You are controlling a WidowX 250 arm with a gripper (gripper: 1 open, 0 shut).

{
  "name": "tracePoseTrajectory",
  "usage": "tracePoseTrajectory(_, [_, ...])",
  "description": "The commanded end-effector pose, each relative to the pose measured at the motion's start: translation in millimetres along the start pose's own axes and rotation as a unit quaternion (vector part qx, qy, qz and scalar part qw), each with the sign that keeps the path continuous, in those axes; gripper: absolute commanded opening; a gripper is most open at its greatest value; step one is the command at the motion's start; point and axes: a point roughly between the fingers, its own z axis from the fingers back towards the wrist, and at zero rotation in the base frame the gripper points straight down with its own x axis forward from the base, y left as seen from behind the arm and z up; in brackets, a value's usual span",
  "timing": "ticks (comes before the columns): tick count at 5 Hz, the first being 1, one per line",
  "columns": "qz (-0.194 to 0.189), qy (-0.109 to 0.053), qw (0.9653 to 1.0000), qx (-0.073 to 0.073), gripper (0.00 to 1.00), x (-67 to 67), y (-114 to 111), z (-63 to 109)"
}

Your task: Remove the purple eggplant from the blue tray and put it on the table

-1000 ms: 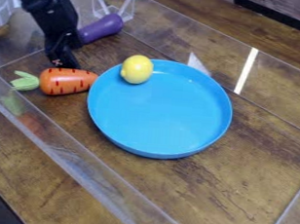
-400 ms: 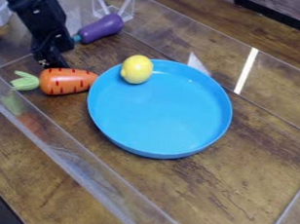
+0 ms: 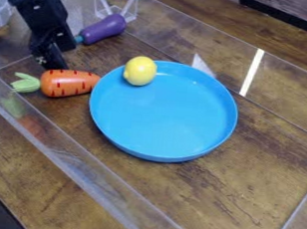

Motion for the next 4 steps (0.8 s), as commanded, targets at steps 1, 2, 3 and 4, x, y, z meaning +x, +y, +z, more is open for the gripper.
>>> tracePoseTrajectory(1, [-0.042, -0.007, 0.9990, 0.014, 1.00, 15.4, 14.4, 19.2])
tracePoseTrajectory(2, [-0.033, -0.010, 0.9994, 0.010, 1.00, 10.6, 19.9, 19.9])
tracePoseTrajectory(3, [-0.023, -0.012, 0.9996, 0.006, 1.00, 13.3, 28.7, 28.7])
tracePoseTrajectory(4, [-0.007, -0.012, 0.9999, 0.006, 1.00, 10.8, 40.3, 44.8])
